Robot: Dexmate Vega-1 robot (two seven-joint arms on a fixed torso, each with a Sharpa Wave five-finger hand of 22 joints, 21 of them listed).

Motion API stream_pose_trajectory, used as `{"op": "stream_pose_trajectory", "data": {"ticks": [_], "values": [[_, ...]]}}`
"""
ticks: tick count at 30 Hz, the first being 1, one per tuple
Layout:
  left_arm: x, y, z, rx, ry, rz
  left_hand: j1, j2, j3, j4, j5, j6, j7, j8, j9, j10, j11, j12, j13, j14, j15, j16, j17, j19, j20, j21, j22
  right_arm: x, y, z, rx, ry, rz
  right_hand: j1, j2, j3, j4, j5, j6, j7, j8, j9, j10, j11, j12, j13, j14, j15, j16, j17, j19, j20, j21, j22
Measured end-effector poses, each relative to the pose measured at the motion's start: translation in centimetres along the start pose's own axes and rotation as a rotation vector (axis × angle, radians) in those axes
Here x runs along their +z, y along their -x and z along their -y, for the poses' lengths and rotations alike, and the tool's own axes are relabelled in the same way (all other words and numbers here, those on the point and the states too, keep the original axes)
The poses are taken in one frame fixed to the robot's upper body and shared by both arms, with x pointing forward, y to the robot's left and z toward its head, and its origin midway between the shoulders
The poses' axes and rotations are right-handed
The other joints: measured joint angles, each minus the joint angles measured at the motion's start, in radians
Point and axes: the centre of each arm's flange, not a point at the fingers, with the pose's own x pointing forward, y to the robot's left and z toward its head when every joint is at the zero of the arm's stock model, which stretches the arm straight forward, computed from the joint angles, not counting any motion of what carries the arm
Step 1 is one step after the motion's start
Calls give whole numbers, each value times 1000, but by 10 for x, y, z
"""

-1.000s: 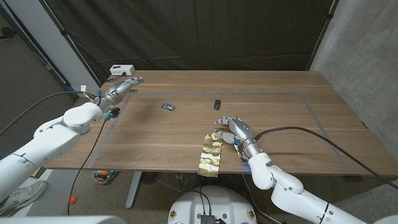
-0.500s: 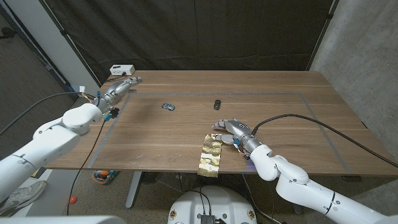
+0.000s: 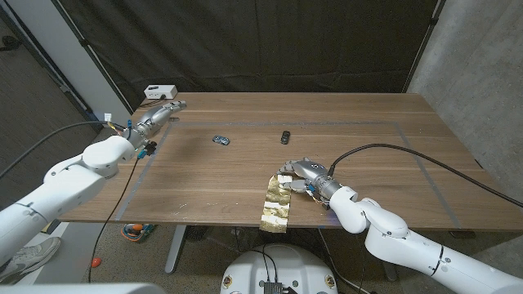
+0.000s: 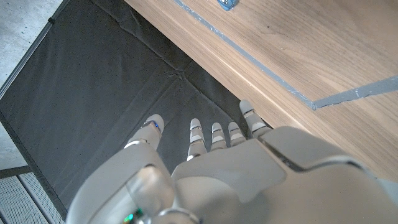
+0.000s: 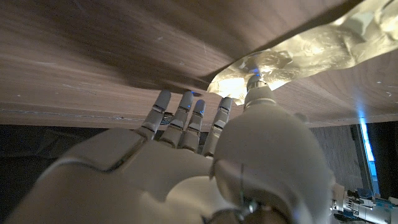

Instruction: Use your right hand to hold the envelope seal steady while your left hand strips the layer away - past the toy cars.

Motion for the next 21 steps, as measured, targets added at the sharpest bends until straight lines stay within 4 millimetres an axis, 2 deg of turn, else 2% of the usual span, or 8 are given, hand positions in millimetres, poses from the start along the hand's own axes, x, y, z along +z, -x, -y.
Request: {"op": "stream_pose_trajectory", "data": {"ticks": [3,5,9,11,12,15,18,21], "values": [[1,1,-1,4,0,3,-5,-5,-2,2,0,0,0,0,0,-5,5,0,4,0,0,0,0,0,0,0,0,2,-1,-1,9,23,2,4,-4,4,-4,0,11,-4,5,0,0,0,0,0,-2,-2,0,0,0,0,0,-1],[1,2,-1,6,0,4,-5,-5,-4,4,0,0,0,0,0,-5,5,0,4,0,0,0,0,0,0,0,0,2,-2,-2,11,42,2,8,-8,11,-11,0,48,3,19,-2,17,-7,0,-2,0,-2,0,0,0,0,0,-6],[1,4,-2,9,0,5,-5,-5,-4,4,0,4,-4,0,0,-5,5,0,4,0,0,0,0,0,0,0,0,2,-3,-4,5,66,-2,23,-22,18,-26,-1,177,1,68,-4,95,-44,24,-4,58,1,14,-18,32,-27,21,-23],[1,5,-2,10,0,5,-5,-5,-4,4,0,4,-4,0,0,-5,5,0,4,0,0,0,0,0,0,0,0,2,-4,-5,1,71,-3,31,-31,21,-29,-1,229,1,70,-4,140,-65,37,-4,89,0,20,-30,51,-36,32,-33],[1,5,-2,11,-1,5,-5,-5,-4,4,0,4,-4,0,0,-5,5,0,4,0,0,0,0,0,0,0,0,1,-4,-6,-6,77,-4,34,-33,23,-32,-2,242,-5,83,-4,164,-77,44,-4,104,-1,20,-35,63,-41,38,-38],[2,6,-2,11,-1,6,-9,-9,-4,4,0,4,-4,0,0,-5,5,0,4,0,0,0,0,0,0,0,0,1,-4,-8,-15,87,-8,48,-39,26,-34,19,244,-6,165,-4,232,-109,63,-9,139,-2,28,-44,76,-54,51,-53],[3,6,-2,11,-2,8,-9,-9,0,8,0,-1,-8,0,0,-11,0,0,4,0,0,0,0,0,0,0,0,1,-4,-9,-24,96,-9,54,-44,30,-38,27,257,-19,208,-4,274,-129,71,-13,152,-2,28,-48,83,-61,58,-62],[3,6,-3,11,-2,9,-9,-9,0,8,0,-2,-9,0,0,-14,4,0,4,0,0,0,0,0,0,-6,0,0,-4,-10,-30,104,-11,65,-45,37,-40,31,291,-35,233,-4,298,-143,71,-19,164,-2,29,-52,87,-64,65,-67]]}}
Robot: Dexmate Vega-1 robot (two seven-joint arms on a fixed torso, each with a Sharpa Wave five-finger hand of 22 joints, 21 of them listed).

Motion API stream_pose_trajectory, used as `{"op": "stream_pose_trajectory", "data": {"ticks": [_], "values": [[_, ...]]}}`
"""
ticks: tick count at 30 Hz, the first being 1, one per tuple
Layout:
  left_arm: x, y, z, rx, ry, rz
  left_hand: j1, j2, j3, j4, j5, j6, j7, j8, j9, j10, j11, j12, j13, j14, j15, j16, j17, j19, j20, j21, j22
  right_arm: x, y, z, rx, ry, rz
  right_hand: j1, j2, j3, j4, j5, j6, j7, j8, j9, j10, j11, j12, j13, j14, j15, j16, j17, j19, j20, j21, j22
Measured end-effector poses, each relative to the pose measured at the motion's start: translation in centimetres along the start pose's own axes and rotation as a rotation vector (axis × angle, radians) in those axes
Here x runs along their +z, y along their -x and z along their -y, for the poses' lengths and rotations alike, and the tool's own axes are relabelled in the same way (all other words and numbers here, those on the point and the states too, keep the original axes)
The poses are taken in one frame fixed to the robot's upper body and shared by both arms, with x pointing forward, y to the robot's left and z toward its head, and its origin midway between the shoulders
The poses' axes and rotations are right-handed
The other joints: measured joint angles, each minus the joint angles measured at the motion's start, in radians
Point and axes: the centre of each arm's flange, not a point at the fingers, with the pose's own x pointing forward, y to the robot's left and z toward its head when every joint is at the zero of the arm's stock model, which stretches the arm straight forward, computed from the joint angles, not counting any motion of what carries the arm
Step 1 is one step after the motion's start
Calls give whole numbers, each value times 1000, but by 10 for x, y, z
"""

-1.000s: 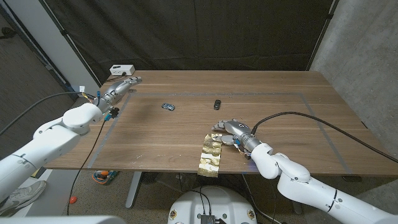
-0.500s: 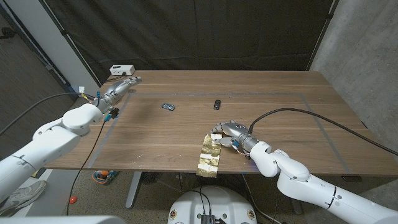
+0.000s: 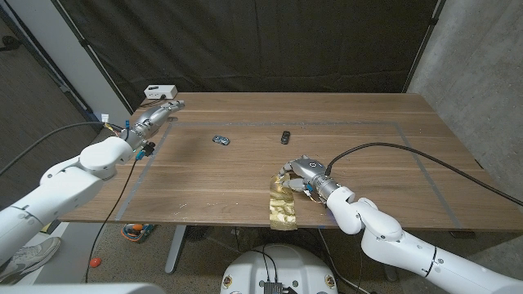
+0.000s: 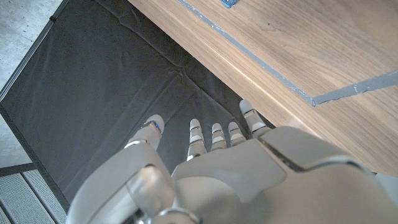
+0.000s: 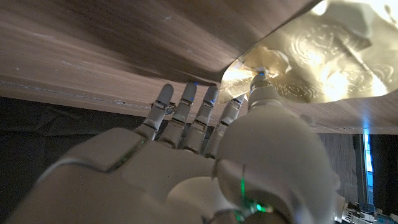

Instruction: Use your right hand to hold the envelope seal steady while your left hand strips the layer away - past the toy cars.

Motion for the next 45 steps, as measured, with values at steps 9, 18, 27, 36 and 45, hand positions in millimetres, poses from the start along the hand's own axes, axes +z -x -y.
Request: {"op": "stream_pose_trajectory", "data": {"ticks": [9,18,27,36,45], "values": [[2,0,0,-1,-1,5,0,0,0,0,0,0,0,0,0,-5,5,0,0,0,0,0,0,0,0,0,0,-2,2,-5,-28,2,-12,27,-6,23,-7,-5,139,-43,17,0,68,-25,4,-22,44,-4,7,-9,19,-20,20,-11],[3,2,3,-4,-1,8,-4,4,0,0,0,-11,1,0,0,-11,0,0,0,0,0,0,0,0,0,0,0,-6,6,-10,-146,-73,-8,34,-3,38,0,-32,159,-26,28,0,93,-21,4,-27,80,-5,7,-19,25,-14,29,-21],[5,1,9,-9,0,23,-4,4,4,4,0,-12,0,0,0,-16,5,0,0,0,0,0,-1,-4,4,0,0,-7,5,-16,-365,-179,-31,30,0,52,6,-51,244,23,28,0,127,-20,7,-27,127,-6,6,-28,32,-22,47,-30],[12,-2,19,-22,-5,58,-1,-26,-8,-8,-13,-2,-23,0,0,-12,1,0,0,0,0,0,-7,-5,5,-4,0,-10,7,-2,-714,-248,-98,27,4,76,-1,-72,246,25,29,0,179,-31,15,-27,167,-6,7,-37,44,-20,63,-42],[22,-7,36,-57,9,113,10,-93,-35,-44,-17,95,16,39,0,5,-10,8,0,-1,10,0,-12,-1,10,-7,-3,-21,10,20,-994,-230,-171,27,3,88,-2,-82,245,25,30,0,195,-26,15,-27,182,-7,0,-42,42,-10,70,-44]]}}
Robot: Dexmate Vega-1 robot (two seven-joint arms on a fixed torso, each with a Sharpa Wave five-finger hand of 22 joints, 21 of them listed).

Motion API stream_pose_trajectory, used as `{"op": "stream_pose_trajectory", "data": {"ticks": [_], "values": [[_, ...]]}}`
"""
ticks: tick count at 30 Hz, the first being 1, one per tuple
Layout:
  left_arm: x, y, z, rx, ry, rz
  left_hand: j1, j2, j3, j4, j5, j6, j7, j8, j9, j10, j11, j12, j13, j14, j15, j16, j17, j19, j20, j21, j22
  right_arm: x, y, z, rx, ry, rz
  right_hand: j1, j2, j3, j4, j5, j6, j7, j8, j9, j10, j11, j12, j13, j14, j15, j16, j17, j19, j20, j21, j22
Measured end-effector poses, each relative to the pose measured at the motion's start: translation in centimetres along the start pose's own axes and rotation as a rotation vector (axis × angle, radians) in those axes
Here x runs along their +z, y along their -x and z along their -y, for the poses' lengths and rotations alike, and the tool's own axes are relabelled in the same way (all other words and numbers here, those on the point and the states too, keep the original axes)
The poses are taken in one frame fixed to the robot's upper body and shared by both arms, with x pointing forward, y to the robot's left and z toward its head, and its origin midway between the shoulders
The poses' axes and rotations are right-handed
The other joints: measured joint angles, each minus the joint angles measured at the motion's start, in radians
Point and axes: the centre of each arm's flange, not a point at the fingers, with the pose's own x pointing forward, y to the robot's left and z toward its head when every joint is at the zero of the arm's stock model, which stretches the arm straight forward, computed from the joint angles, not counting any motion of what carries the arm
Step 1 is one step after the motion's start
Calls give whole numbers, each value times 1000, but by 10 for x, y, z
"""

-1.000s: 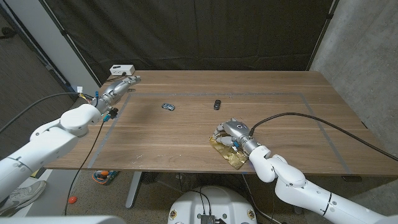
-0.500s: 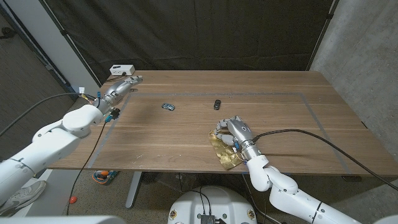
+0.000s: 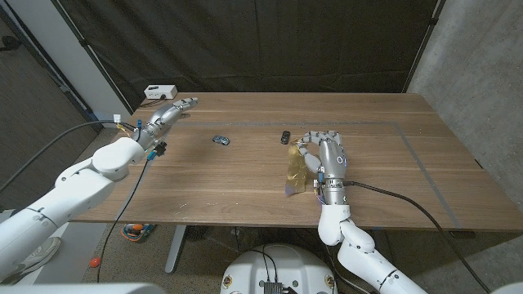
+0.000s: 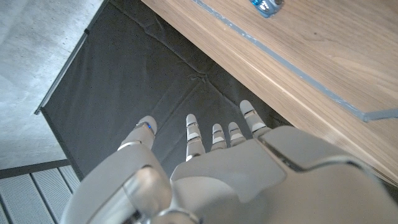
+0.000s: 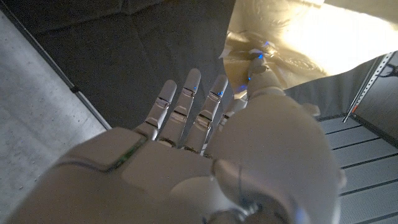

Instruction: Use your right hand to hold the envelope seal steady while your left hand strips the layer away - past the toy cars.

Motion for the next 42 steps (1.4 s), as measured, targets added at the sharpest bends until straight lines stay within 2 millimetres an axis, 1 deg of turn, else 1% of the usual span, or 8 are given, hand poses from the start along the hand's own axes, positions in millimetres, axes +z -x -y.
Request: {"op": "stream_pose_trajectory", "data": {"ticks": [5,14,19,22,26,33,38,42], "values": [[7,-7,13,-46,14,35,15,-28,-8,-20,0,56,16,19,9,15,4,7,0,2,17,0,-5,0,12,-1,0,11,-8,0,-98,-9,6,0,0,7,-2,-7,0,0,1,0,9,-2,0,0,3,-3,0,-5,0,0,5,-5],[32,-24,35,-130,-5,129,61,-73,-15,-64,5,101,-21,44,19,28,6,11,0,-1,38,7,-14,-4,43,-1,-5,27,-15,-7,-150,9,45,0,0,18,-4,-15,-2,2,1,0,14,-7,0,3,11,0,-7,-4,0,0,12,-7],[45,-32,45,-168,-12,182,89,-90,-16,-86,6,109,-23,48,23,31,10,11,0,4,43,7,-18,-8,49,-1,-5,38,-22,-16,-146,40,89,5,-5,22,-6,-19,-1,1,3,0,14,-7,0,3,11,0,-15,-9,0,0,12,-9],[54,-37,49,-186,-16,213,119,-120,-32,-104,17,90,-40,47,24,31,9,11,0,0,47,7,-19,-4,53,-11,-5,46,-25,-21,-140,60,118,2,-9,23,-7,-19,0,0,3,0,14,-7,0,3,11,0,-15,-9,0,0,12,-9],[65,-42,52,-212,-28,250,137,-161,-47,-119,25,67,-49,43,28,12,2,7,0,-1,49,7,-23,-4,53,-22,-5,53,-31,-27,-137,94,151,0,-11,28,-3,-19,0,0,8,0,14,-7,0,3,11,0,-16,-9,0,0,17,-14],[81,-46,55,-260,-69,295,177,-210,-69,-129,54,-8,-42,17,36,-27,14,-9,0,2,63,0,-23,-8,57,-38,-9,65,-39,-35,-137,134,186,1,-12,28,-3,-26,0,0,8,0,14,-7,0,3,11,0,-23,-9,0,0,17,-14],[88,-47,55,-288,-103,308,225,-201,-77,-129,67,-64,-39,0,42,-57,26,-20,0,2,74,-8,-28,-5,63,-43,-9,71,-43,-38,-143,155,199,-3,-19,36,-3,-26,6,5,8,0,14,-7,0,3,11,0,-24,-9,-4,-4,21,-19],[94,-46,56,-313,-146,315,258,-186,-77,-129,72,-72,-31,0,47,-62,31,-20,0,-3,79,-8,-28,-5,63,-45,-9,75,-48,-40,-150,162,197,-3,-19,36,-3,-26,6,5,8,0,14,-7,0,3,11,0,-24,-9,-4,-4,21,-19]]}}
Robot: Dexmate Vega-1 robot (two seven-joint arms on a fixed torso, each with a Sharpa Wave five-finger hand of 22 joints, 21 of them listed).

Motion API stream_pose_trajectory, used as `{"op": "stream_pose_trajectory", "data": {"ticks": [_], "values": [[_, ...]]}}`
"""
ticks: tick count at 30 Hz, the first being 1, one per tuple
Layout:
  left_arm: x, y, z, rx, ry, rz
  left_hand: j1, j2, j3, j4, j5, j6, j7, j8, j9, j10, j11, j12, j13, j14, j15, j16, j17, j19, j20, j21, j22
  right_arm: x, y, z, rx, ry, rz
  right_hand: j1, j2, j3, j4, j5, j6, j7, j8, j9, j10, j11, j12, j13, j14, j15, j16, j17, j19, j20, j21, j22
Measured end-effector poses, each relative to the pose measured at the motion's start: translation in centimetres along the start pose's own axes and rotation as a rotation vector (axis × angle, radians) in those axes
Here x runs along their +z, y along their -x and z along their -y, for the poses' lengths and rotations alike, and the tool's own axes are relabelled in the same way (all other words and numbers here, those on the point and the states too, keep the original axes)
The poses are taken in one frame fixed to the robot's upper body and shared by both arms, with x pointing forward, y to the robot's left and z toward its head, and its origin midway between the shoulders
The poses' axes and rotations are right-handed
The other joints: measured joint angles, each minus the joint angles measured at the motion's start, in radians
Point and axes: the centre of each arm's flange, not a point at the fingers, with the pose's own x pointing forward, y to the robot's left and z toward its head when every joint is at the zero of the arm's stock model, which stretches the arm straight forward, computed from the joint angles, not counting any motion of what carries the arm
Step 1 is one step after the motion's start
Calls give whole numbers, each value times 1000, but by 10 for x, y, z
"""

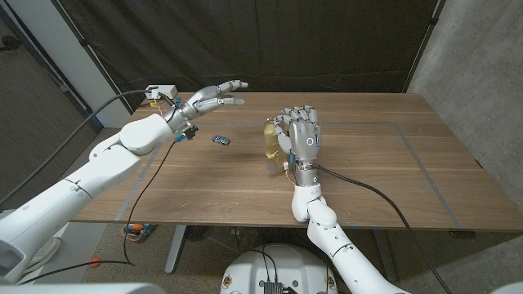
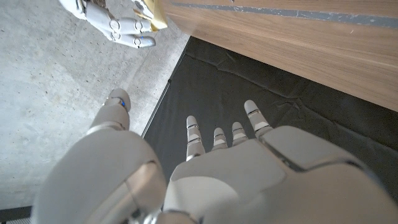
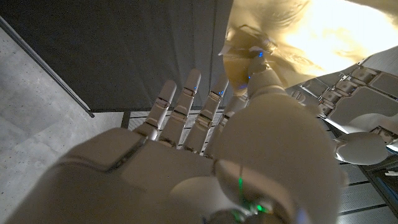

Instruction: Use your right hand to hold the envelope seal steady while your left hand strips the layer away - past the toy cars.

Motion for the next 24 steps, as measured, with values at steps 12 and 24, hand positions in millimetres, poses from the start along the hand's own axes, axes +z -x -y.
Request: {"op": "stream_pose_trajectory", "data": {"ticks": [12,24], "values": [[-2,1,4,-15,-56,-38,80,15,4,4,3,83,29,43,18,22,-14,15,0,1,-1,5,-5,0,0,0,3,6,-18,-2,-32,3,-20,1,-1,8,0,-8,0,0,-3,0,6,-5,0,4,9,-2,-4,0,0,0,5,-5],[-11,-5,19,2,-64,-58,110,4,-21,20,3,172,19,98,41,69,-34,31,5,4,-15,14,-4,0,0,-8,3,11,-29,-2,-50,-15,-20,4,-4,18,-2,-8,0,0,1,0,15,-4,0,4,17,-2,-4,0,0,0,5,-9]]}}
